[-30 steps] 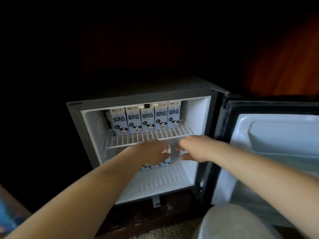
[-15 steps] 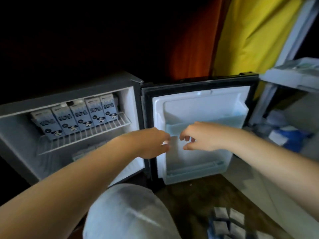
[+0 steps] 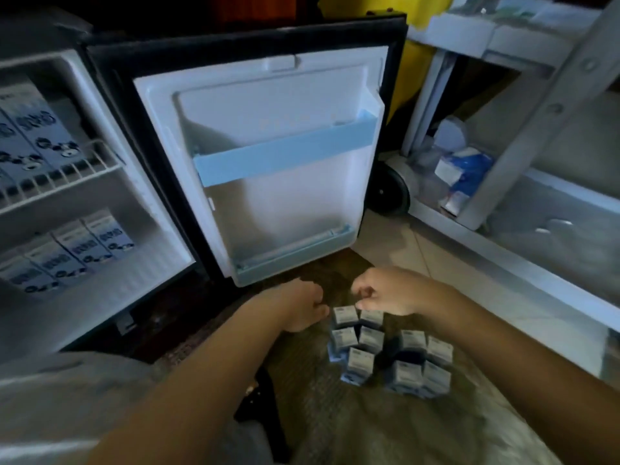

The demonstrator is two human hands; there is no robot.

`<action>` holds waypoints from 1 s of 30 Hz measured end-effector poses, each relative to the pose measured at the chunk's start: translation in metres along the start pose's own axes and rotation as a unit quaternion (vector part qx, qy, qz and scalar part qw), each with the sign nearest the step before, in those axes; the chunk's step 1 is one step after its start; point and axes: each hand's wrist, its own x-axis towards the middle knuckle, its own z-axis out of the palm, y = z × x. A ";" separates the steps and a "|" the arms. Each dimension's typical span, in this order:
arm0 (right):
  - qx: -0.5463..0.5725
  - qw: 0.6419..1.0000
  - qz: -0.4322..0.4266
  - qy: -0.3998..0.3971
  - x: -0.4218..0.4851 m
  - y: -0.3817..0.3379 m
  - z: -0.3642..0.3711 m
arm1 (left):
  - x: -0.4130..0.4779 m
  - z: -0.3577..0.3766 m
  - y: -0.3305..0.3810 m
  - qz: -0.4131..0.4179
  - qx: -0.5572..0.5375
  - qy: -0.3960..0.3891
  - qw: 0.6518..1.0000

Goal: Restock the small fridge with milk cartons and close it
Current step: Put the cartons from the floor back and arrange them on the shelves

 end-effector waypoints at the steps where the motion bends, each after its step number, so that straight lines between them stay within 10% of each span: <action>1: 0.008 1.000 0.010 -0.007 0.001 0.008 0.012 | 0.008 0.010 0.001 0.000 -0.011 -0.011 1.000; 19: 0.008 0.989 0.149 0.019 0.039 0.039 0.183 | 0.093 0.143 -0.006 -0.038 -0.170 -0.003 0.985; 30: 0.092 0.981 0.166 0.038 0.049 0.043 0.207 | 0.126 0.162 -0.003 -0.066 -0.053 0.002 0.996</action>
